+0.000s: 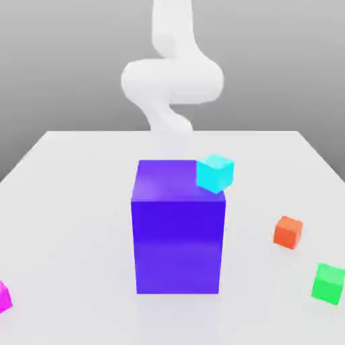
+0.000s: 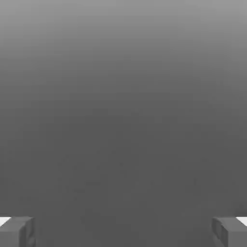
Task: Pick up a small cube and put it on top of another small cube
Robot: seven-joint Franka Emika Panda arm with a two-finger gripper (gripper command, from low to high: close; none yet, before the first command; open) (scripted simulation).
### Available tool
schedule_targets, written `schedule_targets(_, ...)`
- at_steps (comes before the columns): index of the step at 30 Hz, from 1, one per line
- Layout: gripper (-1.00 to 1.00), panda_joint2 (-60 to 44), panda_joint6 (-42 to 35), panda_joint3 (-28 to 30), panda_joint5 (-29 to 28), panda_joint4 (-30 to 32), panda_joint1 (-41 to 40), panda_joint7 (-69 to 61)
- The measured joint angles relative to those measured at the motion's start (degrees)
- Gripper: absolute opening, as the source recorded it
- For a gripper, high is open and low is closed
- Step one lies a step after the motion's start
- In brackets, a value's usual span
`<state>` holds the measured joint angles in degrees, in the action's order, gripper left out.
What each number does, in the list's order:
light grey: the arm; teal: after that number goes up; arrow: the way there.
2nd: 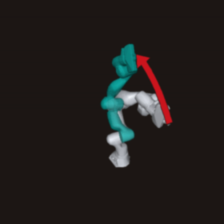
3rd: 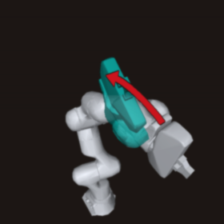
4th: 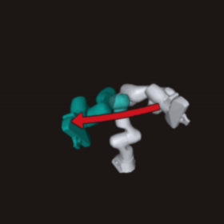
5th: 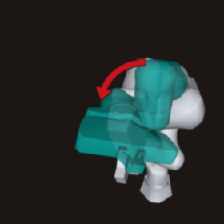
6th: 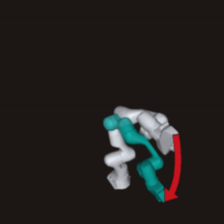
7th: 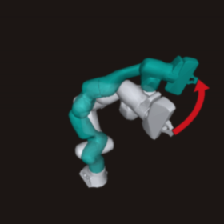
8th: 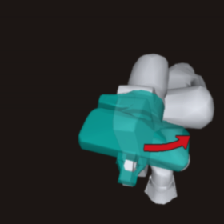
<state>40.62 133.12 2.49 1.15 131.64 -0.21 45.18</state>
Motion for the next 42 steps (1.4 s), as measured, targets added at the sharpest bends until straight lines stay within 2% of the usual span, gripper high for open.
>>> schedule_targets(18, 0.00, -37.75, 9.61, 15.83, 12.23, -1.05, -5.37, -7.52)
schedule_targets(30, 0.00, -61.82, 16.54, 19.95, 16.75, -1.55, -14.54, -10.02)
schedule_targets(34, 0.00, -70.08, 21.89, 16.26, 20.68, -3.29, -18.44, -12.82)
schedule_targets(35, -1.00, -71.78, 23.16, 15.06, 21.52, -3.72, -19.47, -13.42)
schedule_targets(42, -1.00, -72.00, 23.36, 14.82, 21.57, -3.76, -19.71, -13.49)
